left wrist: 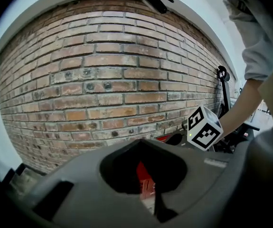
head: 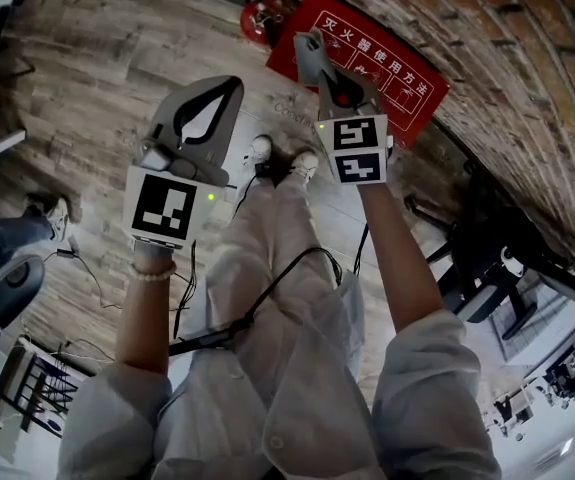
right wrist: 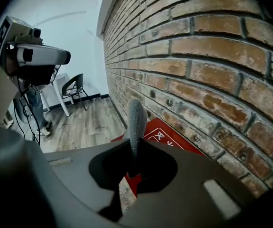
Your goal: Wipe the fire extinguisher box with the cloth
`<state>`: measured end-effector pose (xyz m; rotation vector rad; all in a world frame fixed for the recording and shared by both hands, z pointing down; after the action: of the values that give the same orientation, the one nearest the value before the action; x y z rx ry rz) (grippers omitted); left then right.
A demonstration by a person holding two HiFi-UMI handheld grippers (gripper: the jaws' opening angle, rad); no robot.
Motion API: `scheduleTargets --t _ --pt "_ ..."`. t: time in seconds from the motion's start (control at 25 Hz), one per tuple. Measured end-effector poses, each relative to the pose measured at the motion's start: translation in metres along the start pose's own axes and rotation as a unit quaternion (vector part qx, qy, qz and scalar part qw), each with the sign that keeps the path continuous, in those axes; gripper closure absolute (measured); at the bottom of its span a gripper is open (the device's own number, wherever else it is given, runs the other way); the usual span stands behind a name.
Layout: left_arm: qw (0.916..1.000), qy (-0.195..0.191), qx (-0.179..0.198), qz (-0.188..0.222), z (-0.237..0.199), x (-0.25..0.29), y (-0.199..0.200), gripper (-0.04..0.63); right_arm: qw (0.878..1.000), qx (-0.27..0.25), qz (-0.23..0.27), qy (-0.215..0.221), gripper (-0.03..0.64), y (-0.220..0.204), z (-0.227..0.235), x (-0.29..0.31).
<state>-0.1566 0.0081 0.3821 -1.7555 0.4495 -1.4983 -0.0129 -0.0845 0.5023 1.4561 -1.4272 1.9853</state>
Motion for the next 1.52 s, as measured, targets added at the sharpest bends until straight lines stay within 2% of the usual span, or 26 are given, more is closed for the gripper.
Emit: scheduleTargets --t 0.28,0.44,0.76,1.52 --pt "0.9998 0.011 -0.015 -0.006 -0.016 -0.007 -0.017 0.597 0.999 -0.036 -0.019 0.023 0.597 0.011 -0.034 0.037" --pt "0.9996 0.013 -0.021 -0.01 -0.022 -0.008 -0.025 0.597 0.998 -0.038 -0.045 0.028 0.597 0.008 -0.043 0.06" --pt "0.9993 0.021 -0.026 -0.014 -0.032 -0.011 -0.035 0.597 0.995 -0.049 -0.089 0.017 0.597 -0.004 -0.049 0.088" --pt "0.9996 0.006 -0.021 -0.018 -0.026 0.003 -0.03 0.597 0.995 -0.039 -0.085 0.015 0.597 -0.007 -0.046 0.09"
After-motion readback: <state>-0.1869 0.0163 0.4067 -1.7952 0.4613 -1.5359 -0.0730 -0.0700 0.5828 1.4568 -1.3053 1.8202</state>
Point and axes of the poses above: the fingertips, and each gripper's own axes: x forward along the fingers, z to its right, y out of its top, the point moved 6 cm from there along -x, backward along the fingers, and after that the axes turned 14 degrees about -z, right-handed, at the moved point
